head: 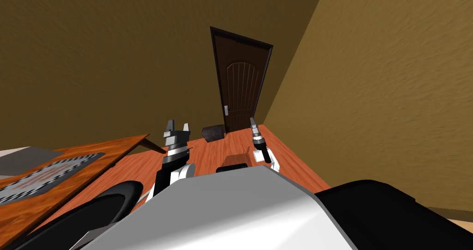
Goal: Pull the door open
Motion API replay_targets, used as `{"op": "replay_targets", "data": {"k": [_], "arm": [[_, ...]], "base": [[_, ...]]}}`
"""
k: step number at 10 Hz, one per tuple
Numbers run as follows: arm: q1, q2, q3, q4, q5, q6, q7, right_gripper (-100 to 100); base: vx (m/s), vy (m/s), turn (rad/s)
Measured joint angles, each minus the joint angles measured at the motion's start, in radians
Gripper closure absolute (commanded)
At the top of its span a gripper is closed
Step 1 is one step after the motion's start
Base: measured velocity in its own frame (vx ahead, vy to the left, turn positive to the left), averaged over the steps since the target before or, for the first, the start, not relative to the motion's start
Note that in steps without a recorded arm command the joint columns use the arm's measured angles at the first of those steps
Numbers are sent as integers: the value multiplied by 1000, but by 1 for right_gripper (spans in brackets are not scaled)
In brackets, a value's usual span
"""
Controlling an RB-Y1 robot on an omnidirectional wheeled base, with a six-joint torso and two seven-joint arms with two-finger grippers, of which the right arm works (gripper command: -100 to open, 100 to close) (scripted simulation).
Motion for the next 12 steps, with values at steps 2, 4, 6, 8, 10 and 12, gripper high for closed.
{"op": "replay_targets", "data": {"k": [2, 4, 6, 8, 10, 12], "arm": [[-17, -4, 9, 33, 29, 11, 38, -100], [-36, -11, 9, 60, 45, 23, 61, -100], [-52, -19, 9, 107, 66, 17, 90, -100], [-73, -21, 16, 150, 95, 24, 130, -100], [-99, -24, 21, 199, 123, 31, 168, -100], [-116, -27, 29, 236, 152, 40, 207, -100]], "base": [[92, 65, -46], [75, 53, -41], [81, 61, -66], [132, 73, -60], [120, 75, -63], [114, 80, -63]]}}
